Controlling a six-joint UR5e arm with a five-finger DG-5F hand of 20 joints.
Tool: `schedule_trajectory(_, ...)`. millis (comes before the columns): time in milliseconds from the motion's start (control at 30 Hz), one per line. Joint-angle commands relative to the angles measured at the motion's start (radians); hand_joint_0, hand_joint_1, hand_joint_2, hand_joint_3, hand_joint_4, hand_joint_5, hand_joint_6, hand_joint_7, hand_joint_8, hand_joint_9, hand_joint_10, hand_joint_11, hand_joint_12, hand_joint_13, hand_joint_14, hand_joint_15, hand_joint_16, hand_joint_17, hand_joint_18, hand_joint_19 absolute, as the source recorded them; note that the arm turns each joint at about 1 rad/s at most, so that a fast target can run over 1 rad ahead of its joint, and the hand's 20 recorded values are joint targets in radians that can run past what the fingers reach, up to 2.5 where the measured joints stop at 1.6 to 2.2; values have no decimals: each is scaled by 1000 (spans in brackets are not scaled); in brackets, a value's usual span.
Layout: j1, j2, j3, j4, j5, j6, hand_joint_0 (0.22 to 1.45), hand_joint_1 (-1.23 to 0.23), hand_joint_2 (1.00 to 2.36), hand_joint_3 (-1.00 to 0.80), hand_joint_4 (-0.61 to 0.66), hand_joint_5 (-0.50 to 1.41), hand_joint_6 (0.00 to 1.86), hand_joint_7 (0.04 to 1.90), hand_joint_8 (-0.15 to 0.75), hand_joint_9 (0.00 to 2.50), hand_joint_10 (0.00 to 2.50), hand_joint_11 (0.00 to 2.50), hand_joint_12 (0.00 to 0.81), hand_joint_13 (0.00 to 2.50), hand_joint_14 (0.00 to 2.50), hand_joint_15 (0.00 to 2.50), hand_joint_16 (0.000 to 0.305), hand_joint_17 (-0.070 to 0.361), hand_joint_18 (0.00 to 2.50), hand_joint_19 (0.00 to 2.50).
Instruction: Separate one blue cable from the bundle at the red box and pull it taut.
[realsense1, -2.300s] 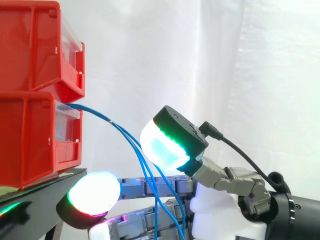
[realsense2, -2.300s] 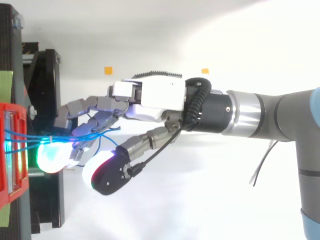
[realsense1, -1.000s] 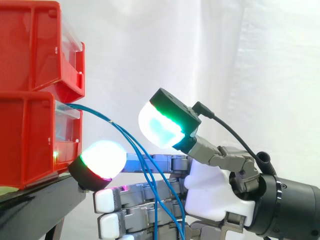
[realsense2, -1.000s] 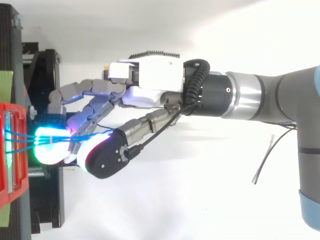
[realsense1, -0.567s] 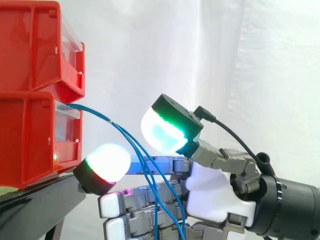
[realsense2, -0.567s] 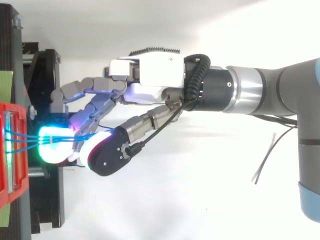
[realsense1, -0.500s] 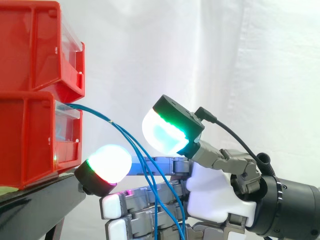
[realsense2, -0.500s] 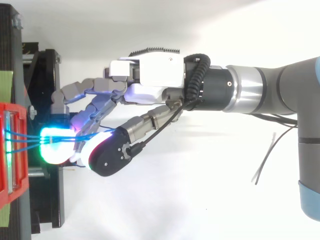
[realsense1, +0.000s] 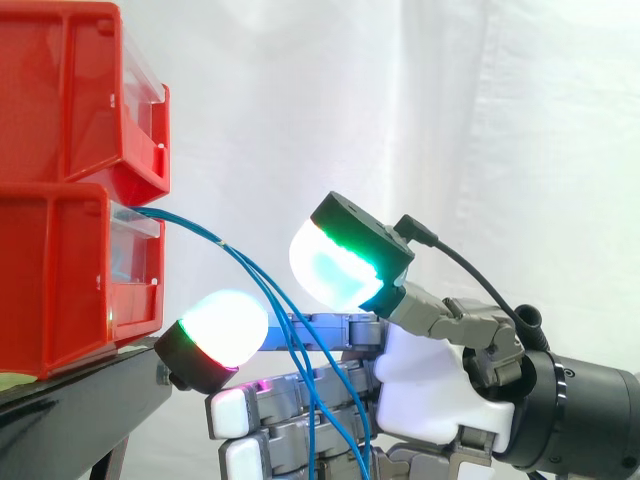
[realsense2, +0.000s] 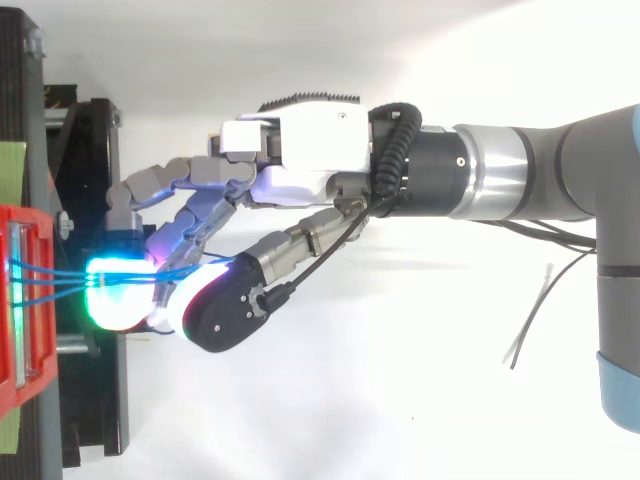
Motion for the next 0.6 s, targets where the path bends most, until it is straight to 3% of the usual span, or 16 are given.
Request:
schedule_trajectory(0, 0, 1, 0, 3, -1, 0, 593, -678, 1008, -380, 189, -175, 543, 1182, 359, 708, 15, 618, 378, 839, 18, 546, 46, 103, 822, 492)
schedule_trajectory(367, -2, 1, 5, 5, -1, 0, 601, -688, 1012, -329, 179, -178, 570, 1157, 359, 723, 15, 633, 377, 859, 18, 554, 46, 103, 844, 501)
schedule_trajectory(567, -11, 1, 18, 0, -1, -4, 604, -686, 1011, -336, 180, -179, 578, 1148, 359, 726, 17, 625, 377, 862, 19, 552, 46, 103, 847, 498)
